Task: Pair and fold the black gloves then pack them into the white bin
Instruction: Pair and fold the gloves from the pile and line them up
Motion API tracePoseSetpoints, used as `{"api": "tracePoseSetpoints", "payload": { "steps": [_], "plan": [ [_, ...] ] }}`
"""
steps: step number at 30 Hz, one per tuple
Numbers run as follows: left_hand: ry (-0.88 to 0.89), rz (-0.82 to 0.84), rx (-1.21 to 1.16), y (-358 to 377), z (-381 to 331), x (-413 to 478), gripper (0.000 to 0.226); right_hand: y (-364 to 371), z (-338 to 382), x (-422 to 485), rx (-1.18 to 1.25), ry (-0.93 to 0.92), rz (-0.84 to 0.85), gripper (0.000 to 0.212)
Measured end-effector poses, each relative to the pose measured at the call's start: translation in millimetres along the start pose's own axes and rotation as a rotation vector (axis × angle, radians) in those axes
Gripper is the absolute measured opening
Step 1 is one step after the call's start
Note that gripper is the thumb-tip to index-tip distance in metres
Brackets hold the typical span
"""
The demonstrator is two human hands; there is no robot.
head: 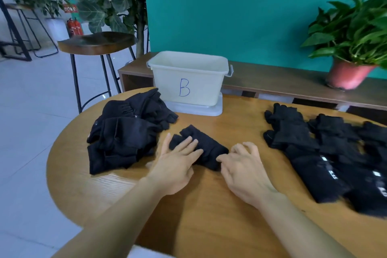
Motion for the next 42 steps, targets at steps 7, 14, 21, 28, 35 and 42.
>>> {"api": "tracePoseSetpoints", "payload": {
  "steps": [7,14,21,28,35,42],
  "plan": [
    [0.137,-0.248,-0.106,0.5,-31.6,-18.0,0.050,-12.5,-14.7,-3.0,-0.040,-0.031,0.120,0.046],
    [-0.052,-0.350,-0.068,16.4,-29.4,1.1,0.041,2.5,-10.6,16.3,-0.064,-0.133,0.310,0.039],
    [-0.021,-0.382,-0.070,14.3,-20.1,10.1,0.032,6.6,-11.6,21.5,0.050,-0.104,0.247,0.035],
    [0.005,-0.303,-0.450,-22.0,-38.0,-14.9,0.038,-29.2,-11.3,-9.2,0.255,0.042,0.127,0.025],
    [-0.028,-0.273,-0.669,-65.4,-66.5,-33.8,0.026,-92.8,-18.3,-21.8,0.675,0.281,0.083,0.019],
    [-0.122,-0.321,-0.729,-108.7,-84.7,-6.9,0.015,-129.1,-43.5,-8.1,0.670,0.383,-0.021,0.018]
  ]
}}
Point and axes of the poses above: each hand's wrist, its own x-axis towards the middle knuckle, its own y-axis out of the palm, z = x × y, the point moved 3 cm from there along x, towards the middle knuckle, and after that the axes turned 3 degrees about -x, right-handed, at the moved point
